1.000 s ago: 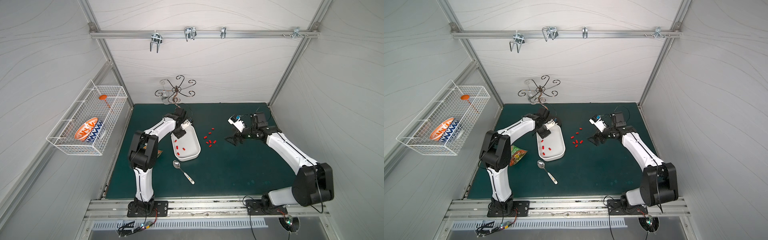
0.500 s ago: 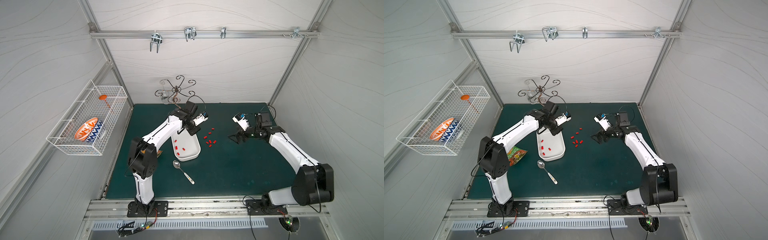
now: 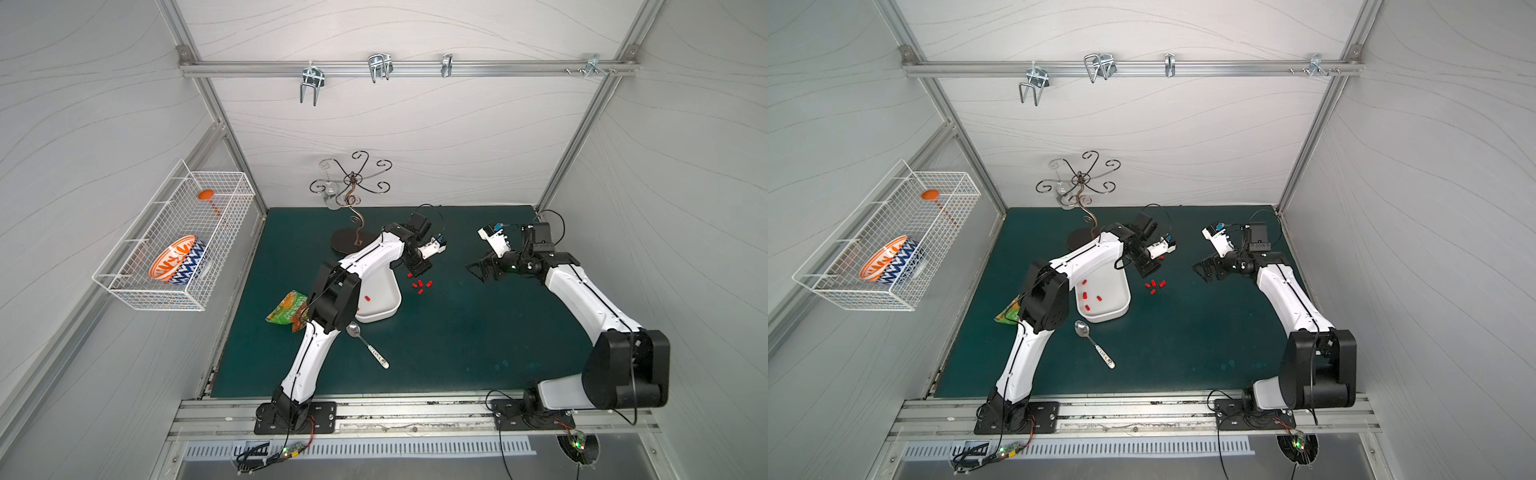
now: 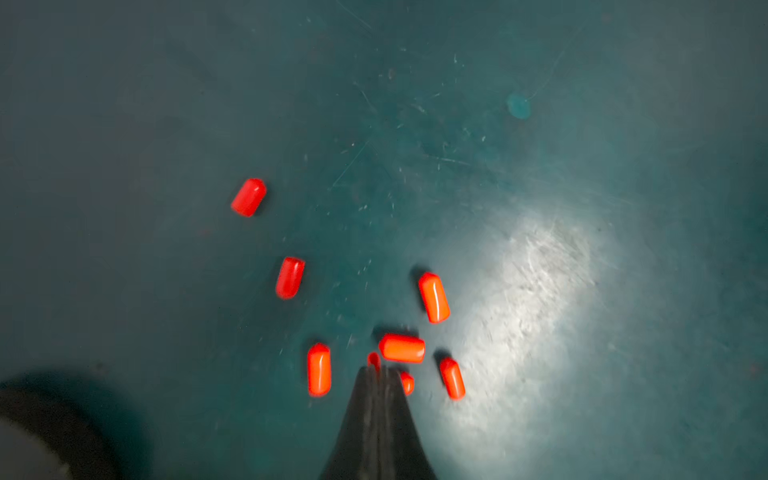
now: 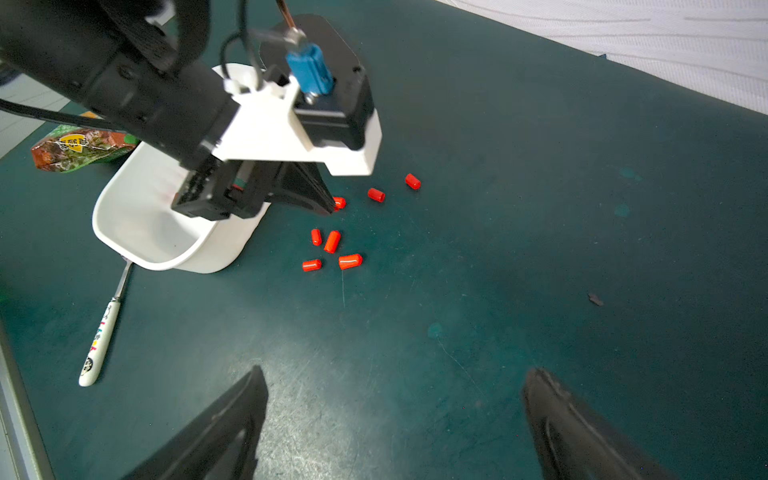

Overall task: Take the screw protection sleeves out of the storage box
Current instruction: Place the screw protection sleeve at the center of the board.

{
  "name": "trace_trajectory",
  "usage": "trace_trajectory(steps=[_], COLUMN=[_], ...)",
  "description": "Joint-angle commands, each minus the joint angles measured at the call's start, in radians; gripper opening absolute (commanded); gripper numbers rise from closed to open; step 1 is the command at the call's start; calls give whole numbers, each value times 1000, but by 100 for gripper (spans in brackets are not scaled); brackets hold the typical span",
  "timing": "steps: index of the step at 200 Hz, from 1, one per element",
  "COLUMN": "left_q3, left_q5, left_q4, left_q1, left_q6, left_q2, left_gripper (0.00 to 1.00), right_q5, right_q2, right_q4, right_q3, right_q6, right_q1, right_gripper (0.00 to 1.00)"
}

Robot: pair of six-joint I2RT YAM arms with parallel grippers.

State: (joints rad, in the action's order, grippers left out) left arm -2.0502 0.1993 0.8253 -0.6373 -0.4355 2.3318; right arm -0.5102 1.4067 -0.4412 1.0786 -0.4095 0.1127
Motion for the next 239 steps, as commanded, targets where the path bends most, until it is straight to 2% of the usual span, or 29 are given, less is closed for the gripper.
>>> trace_trajectory(steps=[1, 15, 45, 106, 160, 200, 239], left_q3=[-87, -108, -141, -135, -94, 74, 342], left_q5=[1, -7, -23, -21, -3, 79, 84], left_q4=[26, 28, 29, 44, 63, 98, 99], left_q1=[-9, -10, -11, -12, -9, 32, 145], left_q6=[8, 4, 5, 3, -13, -37, -37], left_q2=[56, 84, 120, 96, 28, -154, -403], left_gripper=[0, 0, 8, 23, 25, 27, 31], right_q5=[-14, -17, -19, -27, -28, -60, -8], right_q2=[-27, -25, -26, -22, -21, -35, -37], right_q4=[7, 7, 6, 4, 1, -29, -62], right_q3=[7, 9, 7, 7, 7, 12, 37], right_q6=[14, 15, 13, 12, 5, -51, -159], right_q1=[-2, -1, -1, -1, -2, 24, 169], right_gripper=[99, 99, 99, 99, 99, 99, 99])
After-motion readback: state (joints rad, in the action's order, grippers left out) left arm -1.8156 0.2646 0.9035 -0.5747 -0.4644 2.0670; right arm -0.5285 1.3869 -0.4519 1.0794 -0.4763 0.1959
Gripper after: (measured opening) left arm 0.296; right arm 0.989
